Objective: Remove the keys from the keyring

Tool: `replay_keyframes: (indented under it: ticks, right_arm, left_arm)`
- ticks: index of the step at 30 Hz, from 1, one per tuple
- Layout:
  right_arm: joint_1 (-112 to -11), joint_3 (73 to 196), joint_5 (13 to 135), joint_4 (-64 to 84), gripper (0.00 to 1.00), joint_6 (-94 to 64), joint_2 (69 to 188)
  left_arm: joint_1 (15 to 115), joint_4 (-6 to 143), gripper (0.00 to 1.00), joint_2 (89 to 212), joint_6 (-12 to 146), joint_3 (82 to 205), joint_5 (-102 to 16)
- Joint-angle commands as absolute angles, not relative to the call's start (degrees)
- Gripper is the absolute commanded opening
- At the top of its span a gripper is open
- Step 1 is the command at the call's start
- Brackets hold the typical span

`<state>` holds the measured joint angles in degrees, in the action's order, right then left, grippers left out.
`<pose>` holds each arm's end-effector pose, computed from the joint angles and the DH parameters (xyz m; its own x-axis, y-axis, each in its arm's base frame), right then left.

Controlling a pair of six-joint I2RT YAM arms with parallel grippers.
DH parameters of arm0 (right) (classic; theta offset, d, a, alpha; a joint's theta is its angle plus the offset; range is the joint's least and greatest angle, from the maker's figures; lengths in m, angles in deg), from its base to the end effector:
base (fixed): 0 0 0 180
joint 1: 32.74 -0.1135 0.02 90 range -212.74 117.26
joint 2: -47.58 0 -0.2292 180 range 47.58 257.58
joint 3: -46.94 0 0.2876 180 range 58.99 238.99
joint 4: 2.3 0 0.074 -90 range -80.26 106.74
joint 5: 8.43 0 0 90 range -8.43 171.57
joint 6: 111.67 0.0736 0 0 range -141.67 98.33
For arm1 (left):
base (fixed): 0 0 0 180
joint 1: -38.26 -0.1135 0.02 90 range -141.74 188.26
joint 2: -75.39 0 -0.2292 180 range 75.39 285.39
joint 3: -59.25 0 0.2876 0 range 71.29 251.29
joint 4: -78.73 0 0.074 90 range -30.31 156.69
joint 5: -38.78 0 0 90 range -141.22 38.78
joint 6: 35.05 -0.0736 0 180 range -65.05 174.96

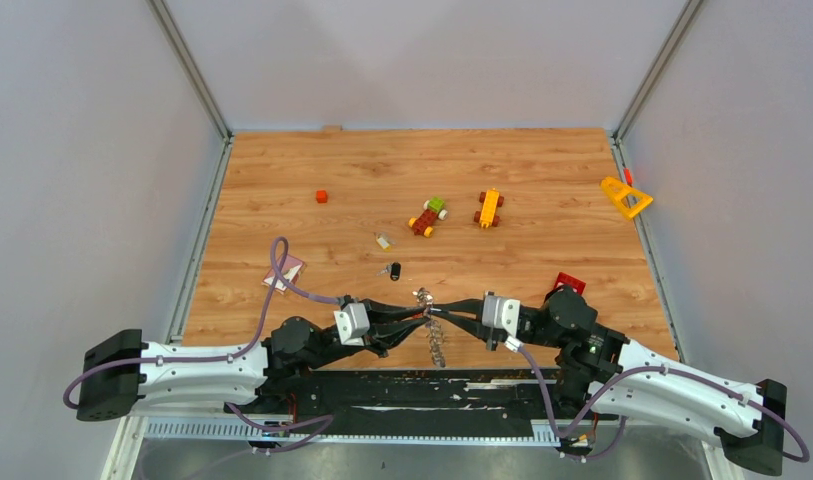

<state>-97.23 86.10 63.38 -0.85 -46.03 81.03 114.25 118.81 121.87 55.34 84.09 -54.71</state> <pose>0.0906 0.2432 0.2791 0.4381 0.0082 -0.8989 -0.8900 0.1444 -0.4325 0.0696 -0.2603 0.2203 0.0701 -0.3089 -0.9485 0.9550 0.2956 -0.0257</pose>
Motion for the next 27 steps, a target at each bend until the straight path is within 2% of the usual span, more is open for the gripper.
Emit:
replay_keyframes:
  ticks: [1, 14, 17, 20, 24, 27]
  right_arm:
    - [-97.7, 87.8, 61.2, -5.5, 0.0, -44.8, 80.8]
    - [-97.7, 88.2, 59.9, -4.3, 0.0, -44.9, 81.7]
    - [-97.7, 88.3, 59.9, -4.0, 0.0, -44.9, 81.7]
    - [-97.7, 88.6, 59.9, -3.2, 0.0, -45.2, 81.6]
    - [-97.7, 89.3, 60.6, -0.8, 0.0, -46.2, 81.3]
    - [-97.7, 89.8, 61.8, 1.6, 0.0, -46.8, 81.0]
  left_arm:
    - [114.3, 121.3, 0.28, 121.8, 55.9, 84.8, -55.6]
    - [114.3, 121.4, 0.16, 121.3, 55.6, 84.6, -55.7]
    - [114.3, 121.4, 0.1, 121.1, 55.4, 84.5, -55.9]
    - [114.3, 121.2, 0.0, 120.8, 55.0, 84.3, -56.4]
    - [114.3, 117.3, 0.0, 119.2, 53.3, 85.1, -57.4]
    - [114.3, 108.5, 0.0, 117.0, 51.4, 87.1, -58.5]
